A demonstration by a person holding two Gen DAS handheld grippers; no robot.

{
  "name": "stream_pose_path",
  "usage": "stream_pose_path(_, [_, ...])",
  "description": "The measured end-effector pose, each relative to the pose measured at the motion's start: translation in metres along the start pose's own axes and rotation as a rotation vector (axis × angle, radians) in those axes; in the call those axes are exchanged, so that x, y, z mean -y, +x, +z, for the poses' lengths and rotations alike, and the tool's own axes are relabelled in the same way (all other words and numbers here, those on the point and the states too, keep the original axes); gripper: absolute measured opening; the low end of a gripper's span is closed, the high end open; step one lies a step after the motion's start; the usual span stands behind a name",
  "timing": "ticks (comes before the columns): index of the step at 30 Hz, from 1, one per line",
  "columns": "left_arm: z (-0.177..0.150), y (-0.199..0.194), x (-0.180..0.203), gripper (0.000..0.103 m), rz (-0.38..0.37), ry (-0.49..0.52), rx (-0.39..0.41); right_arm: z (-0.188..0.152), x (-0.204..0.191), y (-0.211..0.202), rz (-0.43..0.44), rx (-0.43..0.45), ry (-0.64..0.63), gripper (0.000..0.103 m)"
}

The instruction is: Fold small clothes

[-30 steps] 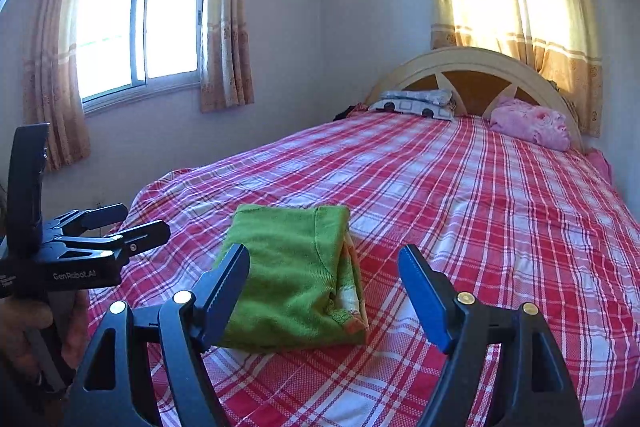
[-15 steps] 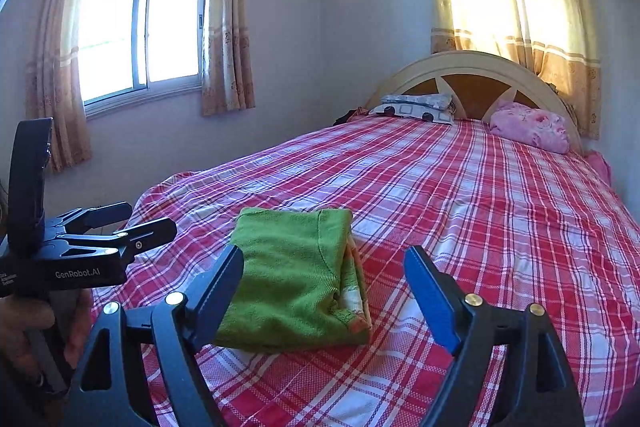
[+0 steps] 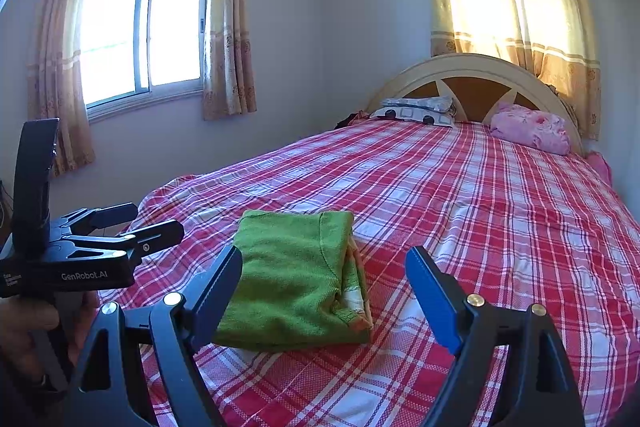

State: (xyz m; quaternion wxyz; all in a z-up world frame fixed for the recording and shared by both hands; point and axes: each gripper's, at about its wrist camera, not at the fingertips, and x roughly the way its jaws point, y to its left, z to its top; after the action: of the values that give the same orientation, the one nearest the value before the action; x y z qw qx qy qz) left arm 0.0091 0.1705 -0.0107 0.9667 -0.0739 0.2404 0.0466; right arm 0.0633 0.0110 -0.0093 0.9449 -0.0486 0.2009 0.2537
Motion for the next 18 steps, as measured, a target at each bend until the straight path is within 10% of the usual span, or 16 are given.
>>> stream_pose_path(18, [0.007,-0.001,-0.001,0.103,0.021,0.029,-0.007,0.004,0.001,-0.013,-0.002,0.069,0.003,0.084])
